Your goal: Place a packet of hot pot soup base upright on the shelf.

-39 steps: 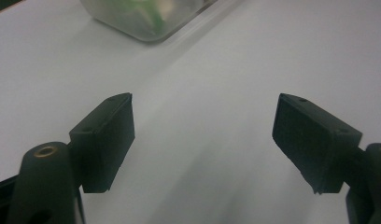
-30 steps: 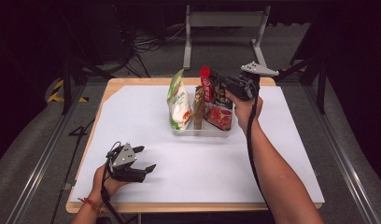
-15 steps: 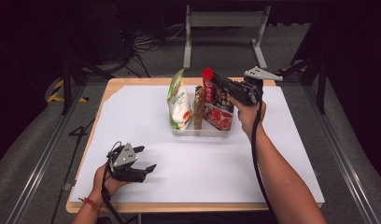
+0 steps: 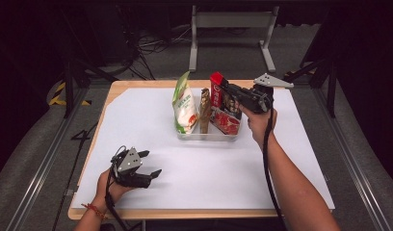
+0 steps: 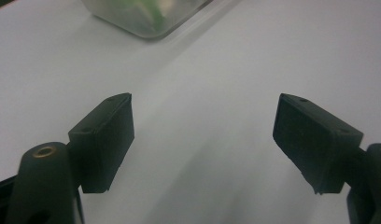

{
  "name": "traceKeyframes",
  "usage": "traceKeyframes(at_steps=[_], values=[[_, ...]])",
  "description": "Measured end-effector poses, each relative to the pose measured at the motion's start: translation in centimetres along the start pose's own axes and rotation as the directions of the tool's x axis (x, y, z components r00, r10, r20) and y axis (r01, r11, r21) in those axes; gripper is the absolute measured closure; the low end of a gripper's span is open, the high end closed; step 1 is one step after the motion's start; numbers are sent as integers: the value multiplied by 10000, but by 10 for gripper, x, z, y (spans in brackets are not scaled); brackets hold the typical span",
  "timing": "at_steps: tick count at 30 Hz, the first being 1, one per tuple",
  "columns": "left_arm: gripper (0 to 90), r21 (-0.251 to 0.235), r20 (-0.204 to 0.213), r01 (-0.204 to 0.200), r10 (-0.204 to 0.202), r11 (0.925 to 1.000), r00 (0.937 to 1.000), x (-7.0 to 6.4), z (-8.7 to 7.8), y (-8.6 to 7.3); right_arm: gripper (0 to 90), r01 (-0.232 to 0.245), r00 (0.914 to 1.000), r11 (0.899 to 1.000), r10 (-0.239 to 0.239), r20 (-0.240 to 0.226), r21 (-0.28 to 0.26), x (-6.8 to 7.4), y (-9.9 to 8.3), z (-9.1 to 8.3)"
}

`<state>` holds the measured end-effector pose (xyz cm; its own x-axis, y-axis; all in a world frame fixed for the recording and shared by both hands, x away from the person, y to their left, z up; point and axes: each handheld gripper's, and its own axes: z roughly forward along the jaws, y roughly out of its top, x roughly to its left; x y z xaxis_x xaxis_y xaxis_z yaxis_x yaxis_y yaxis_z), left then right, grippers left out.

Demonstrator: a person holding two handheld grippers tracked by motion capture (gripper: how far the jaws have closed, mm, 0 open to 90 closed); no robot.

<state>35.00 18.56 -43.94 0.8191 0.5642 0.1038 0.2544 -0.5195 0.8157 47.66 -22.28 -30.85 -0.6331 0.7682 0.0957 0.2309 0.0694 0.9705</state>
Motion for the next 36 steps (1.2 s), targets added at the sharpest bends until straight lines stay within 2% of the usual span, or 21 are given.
traceKeyframes(at_steps=[21,29,31,34,36], values=[[211,83,-66,7,-7,10000,10000,0,1,0,807,253,9996,9991,-250,-102,344,-9,-8,-17],[209,83,-86,-13,13,10000,10000,0,0,-1,697,401,9992,9979,-398,-64,517,-9,-6,-22],[207,70,-79,-11,12,10000,10000,0,0,-1,656,430,9989,9980,-420,-215,470,-10,-5,-26],[206,82,-76,8,-8,10000,10000,0,0,-1,630,791,9969,9950,-791,-22,602,-8,-3,-30],[206,76,-79,0,0,10000,10000,0,0,-1,623,880,9961,9939,-877,-76,658,-8,-2,-34]])
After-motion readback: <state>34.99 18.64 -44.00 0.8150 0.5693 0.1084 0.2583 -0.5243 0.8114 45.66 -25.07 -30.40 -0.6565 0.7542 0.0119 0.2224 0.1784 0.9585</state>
